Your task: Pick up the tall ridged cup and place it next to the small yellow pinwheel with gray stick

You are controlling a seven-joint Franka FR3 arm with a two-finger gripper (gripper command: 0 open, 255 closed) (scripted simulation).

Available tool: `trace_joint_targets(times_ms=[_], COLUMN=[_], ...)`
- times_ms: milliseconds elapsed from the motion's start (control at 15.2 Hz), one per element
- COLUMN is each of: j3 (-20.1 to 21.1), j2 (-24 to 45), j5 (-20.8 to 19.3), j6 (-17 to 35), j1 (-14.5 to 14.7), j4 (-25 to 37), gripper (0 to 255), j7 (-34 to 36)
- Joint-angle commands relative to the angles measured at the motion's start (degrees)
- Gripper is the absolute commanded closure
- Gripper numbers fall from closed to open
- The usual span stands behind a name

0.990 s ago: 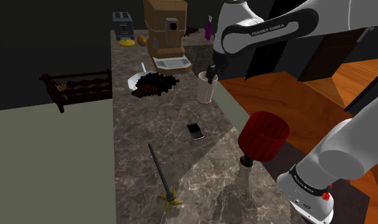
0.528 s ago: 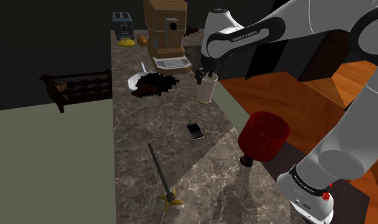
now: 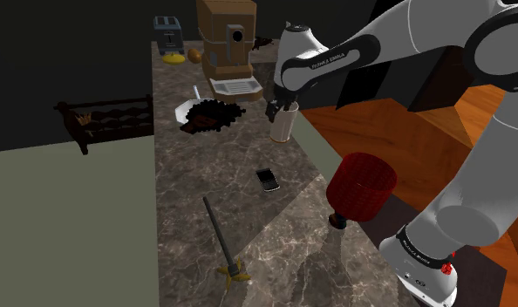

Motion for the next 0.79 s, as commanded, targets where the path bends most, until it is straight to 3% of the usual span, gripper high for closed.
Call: trace_joint_targets(times_ms=[0,264,330,726], j3=[0.0,0.0,0.0,0.0], j2=[0.0,0.0,0.0,0.1], j5=[0.0,0.0,0.0,0.0], j6=[0.1,0.1,0.1,0.1], j1=[0.0,0.0,0.0,0.0], j4=[0.0,0.0,0.0,0.0], gripper=[0,0,255,255], j7=[0.0,0.0,0.0,0.0])
